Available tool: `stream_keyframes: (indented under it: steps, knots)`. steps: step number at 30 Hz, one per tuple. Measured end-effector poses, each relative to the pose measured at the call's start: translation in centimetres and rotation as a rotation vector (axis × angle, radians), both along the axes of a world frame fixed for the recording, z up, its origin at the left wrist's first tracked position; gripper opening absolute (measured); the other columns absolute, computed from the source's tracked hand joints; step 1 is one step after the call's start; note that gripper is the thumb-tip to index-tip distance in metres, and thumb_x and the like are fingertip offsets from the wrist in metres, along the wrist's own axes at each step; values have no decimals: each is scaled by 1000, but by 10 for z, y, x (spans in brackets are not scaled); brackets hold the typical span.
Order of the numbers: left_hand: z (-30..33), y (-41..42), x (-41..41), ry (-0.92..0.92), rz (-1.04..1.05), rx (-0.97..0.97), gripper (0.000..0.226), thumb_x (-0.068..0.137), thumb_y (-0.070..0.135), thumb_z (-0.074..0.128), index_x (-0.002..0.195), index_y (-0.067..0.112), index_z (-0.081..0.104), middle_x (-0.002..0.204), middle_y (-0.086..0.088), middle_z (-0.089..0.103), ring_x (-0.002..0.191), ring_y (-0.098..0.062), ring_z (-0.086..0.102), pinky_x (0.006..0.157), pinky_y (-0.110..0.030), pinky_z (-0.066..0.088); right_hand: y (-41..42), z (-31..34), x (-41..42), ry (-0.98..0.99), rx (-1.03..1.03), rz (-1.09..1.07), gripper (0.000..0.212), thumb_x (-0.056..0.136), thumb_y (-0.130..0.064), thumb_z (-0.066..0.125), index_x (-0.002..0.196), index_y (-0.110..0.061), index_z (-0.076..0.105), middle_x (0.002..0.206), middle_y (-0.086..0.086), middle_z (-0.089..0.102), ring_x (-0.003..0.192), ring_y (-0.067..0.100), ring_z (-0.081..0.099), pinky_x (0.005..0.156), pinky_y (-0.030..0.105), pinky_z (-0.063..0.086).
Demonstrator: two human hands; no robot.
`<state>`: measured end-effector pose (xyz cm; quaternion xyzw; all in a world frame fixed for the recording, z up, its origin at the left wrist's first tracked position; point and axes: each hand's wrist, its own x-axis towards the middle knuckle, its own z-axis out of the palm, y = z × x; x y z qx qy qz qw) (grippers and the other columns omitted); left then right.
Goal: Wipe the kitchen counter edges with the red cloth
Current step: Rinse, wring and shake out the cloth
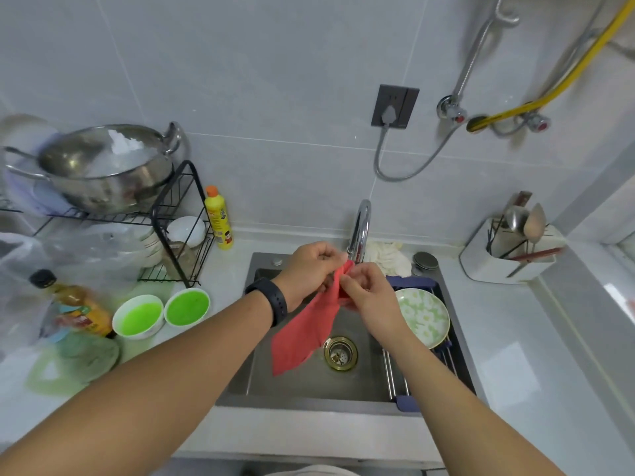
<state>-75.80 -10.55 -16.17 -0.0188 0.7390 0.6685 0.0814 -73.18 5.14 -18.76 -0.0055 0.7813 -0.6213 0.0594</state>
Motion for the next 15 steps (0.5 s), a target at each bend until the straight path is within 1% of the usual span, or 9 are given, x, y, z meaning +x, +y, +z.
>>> stream_keyframes:
  steps: [2, 3, 5, 6, 8, 9, 11, 13, 15]
  knots:
    - [-2, 0, -2, 18, 21, -26, 13, 99, 23, 67, 90, 14, 66, 62, 8, 61, 55, -6, 55, 51, -21, 45, 3, -3, -3, -7, -36, 52, 8, 92, -26, 73, 93, -23, 65, 66, -2, 60, 68, 25, 62, 80, 57, 57]
    - [-4, -1, -4, 27, 28, -40, 12, 99, 25, 67, 91, 15, 67, 70, 5, 65, 62, -8, 59, 57, -23, 48, 4, -4, -5, -1, -22, 80, 7, 93, -16, 69, 98, -21, 66, 64, -5, 59, 67, 20, 59, 79, 54, 56]
    - [-7, -2, -7, 49, 65, -107, 14, 101, 28, 63, 95, 16, 68, 85, 2, 69, 80, -13, 63, 74, -28, 52, 10, -5, -10, 6, 39, 86, 19, 93, -7, 61, 102, -22, 68, 66, -3, 62, 69, 17, 60, 82, 55, 58]
    - [-7, -3, -8, 62, 106, -163, 16, 103, 30, 60, 96, 17, 66, 87, 3, 67, 83, -13, 62, 78, -29, 51, 14, -5, -12, 14, 56, 62, 24, 91, -6, 56, 98, -24, 69, 71, 3, 66, 69, 18, 60, 80, 55, 58]
    - [-5, -8, -8, 104, 192, -276, 21, 106, 32, 52, 95, 17, 61, 81, 6, 60, 74, -10, 54, 69, -26, 44, 25, -6, -20, 61, 98, -16, 28, 90, -7, 49, 89, -27, 69, 82, 10, 70, 68, 15, 59, 71, 52, 56]
    - [-4, -11, -9, 129, 209, -318, 22, 106, 33, 50, 93, 18, 58, 76, 6, 56, 68, -9, 50, 64, -27, 40, 32, -4, -25, 94, 133, -64, 29, 92, -8, 47, 89, -28, 68, 83, 6, 70, 68, 12, 58, 68, 47, 54]
    - [-6, -23, -12, 190, 179, -415, 24, 106, 38, 50, 91, 20, 56, 71, 7, 52, 61, -9, 46, 61, -30, 36, 46, 3, -34, 181, 227, -122, 27, 98, -9, 48, 98, -26, 69, 90, -5, 69, 80, 8, 59, 77, 35, 48]
    - [-9, -35, -14, 248, 103, -523, 28, 101, 51, 52, 88, 26, 56, 70, 2, 55, 61, -13, 49, 62, -34, 41, 63, 11, -45, 314, 369, -127, 23, 103, -13, 51, 110, -22, 71, 103, -5, 67, 95, 11, 59, 86, 31, 44]
    - [-9, -39, -15, 275, 26, -557, 35, 93, 62, 59, 88, 27, 58, 68, -1, 57, 60, -12, 48, 62, -35, 41, 79, 19, -56, 462, 548, -93, 22, 104, -20, 54, 116, -24, 71, 108, -3, 65, 99, 16, 60, 85, 33, 45]
